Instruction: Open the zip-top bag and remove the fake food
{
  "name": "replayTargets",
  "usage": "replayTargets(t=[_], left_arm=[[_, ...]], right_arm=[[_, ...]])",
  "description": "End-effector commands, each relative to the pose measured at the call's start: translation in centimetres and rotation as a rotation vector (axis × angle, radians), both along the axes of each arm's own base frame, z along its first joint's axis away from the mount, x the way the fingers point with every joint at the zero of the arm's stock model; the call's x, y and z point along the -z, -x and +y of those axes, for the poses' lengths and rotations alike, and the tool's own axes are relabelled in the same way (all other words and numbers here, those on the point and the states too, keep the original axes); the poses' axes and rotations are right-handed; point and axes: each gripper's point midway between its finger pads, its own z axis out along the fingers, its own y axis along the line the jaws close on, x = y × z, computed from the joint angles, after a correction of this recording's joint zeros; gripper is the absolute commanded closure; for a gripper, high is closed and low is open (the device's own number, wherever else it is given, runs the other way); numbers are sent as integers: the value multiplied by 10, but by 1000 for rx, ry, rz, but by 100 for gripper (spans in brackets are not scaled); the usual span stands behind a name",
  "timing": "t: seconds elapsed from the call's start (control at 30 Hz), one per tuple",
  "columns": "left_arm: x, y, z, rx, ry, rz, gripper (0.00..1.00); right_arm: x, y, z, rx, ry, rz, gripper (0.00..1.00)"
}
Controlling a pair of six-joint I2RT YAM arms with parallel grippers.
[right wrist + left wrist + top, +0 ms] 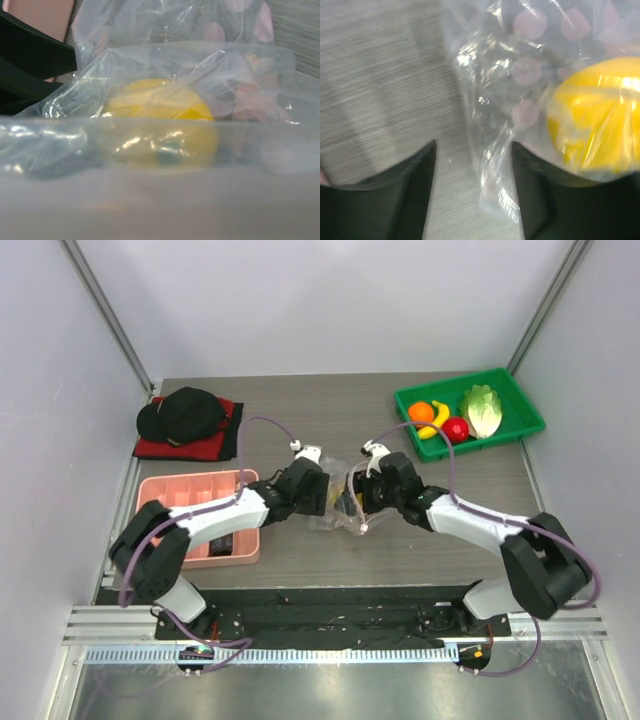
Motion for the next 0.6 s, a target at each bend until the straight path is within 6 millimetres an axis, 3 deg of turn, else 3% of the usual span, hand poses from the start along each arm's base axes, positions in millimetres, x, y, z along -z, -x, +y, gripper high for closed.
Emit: replayTargets(t=[0.0,0.03,0.07,0.13,0.2,0.23,0.43,0.57], left_arm=[[-55,8,2,64,65,-97,34],[-59,12,1,100,77,-105,32],[-72,23,-8,167,144,-101,24],[-75,36,-13,225,198,-94,10],[-76,56,-17,300,271,-78,7],[-84,56,-23,320,320,-112,4],[-66,74,-34,427,367,-68,2],[-61,68,-48,436,407,-77,9]], right_arm=[[-32,3,-20,53,52,-45,69],[-38,3,-22,61,45,-54,69],[-38,6,-24,65,49,-38,69],[-43,9,-23,60,23,-25,69],[-45,10,-22,66,4,-14,69],[-45,11,-22,63,0,-8,69],[-63,19,-8,21,-110,29,69],[-79,23,-5,7,-164,27,69]])
